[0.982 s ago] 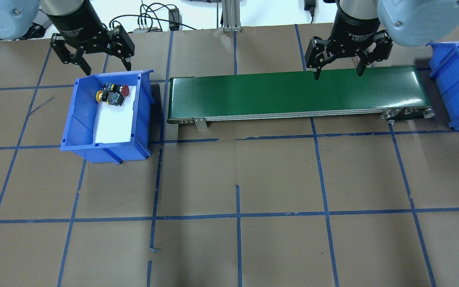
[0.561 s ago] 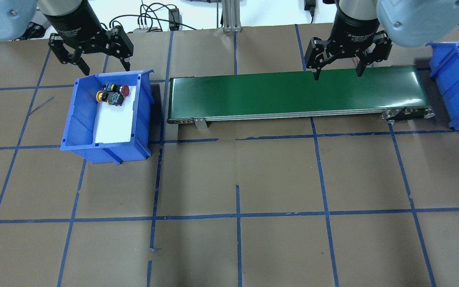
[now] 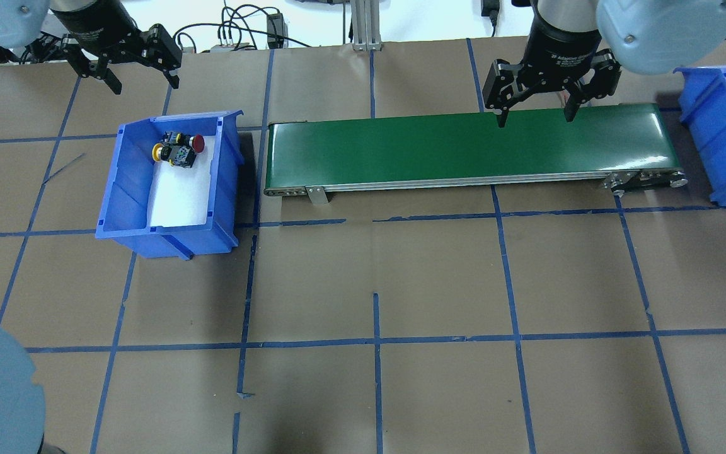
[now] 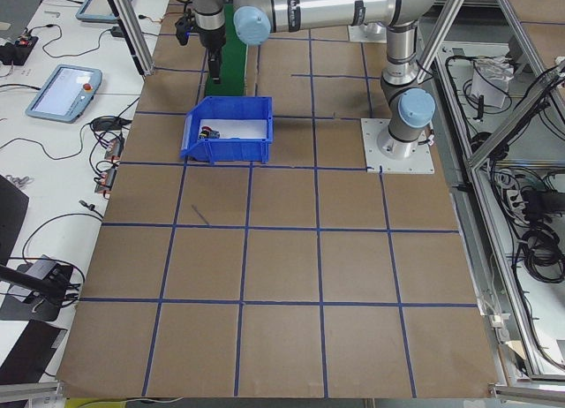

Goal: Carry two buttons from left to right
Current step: 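Move the left gripper over the blue bin holding the buttons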

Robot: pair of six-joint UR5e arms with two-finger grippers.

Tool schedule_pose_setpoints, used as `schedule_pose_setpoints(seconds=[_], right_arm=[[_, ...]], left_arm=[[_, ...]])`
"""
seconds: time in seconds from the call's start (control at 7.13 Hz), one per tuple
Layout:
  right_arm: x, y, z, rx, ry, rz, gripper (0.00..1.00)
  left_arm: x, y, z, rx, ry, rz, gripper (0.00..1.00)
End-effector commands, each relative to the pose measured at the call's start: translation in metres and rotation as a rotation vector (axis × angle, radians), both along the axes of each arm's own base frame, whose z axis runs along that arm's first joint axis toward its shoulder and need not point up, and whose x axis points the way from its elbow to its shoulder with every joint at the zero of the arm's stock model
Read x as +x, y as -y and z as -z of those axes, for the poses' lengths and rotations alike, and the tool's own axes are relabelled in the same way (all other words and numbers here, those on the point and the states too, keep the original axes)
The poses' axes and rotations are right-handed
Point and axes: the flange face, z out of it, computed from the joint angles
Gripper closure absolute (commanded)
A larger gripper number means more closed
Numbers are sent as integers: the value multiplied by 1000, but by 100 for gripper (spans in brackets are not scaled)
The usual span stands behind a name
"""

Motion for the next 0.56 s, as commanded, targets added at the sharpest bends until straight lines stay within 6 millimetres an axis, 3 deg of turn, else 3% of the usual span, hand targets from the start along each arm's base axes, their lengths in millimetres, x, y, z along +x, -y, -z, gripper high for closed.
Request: schedule_pose_setpoints(seconds=[0.0,0.14,0.42], right_arm=[[-1,0,2,3,-1,1,0],[-1,0,2,3,-1,1,0],[-1,-1,2,5,-1,1,0]], left_arm=[[31,71,63,-21,1,39,0],[30,79,72,-15,0,46,0],[21,89,119,35,-9,119,0]])
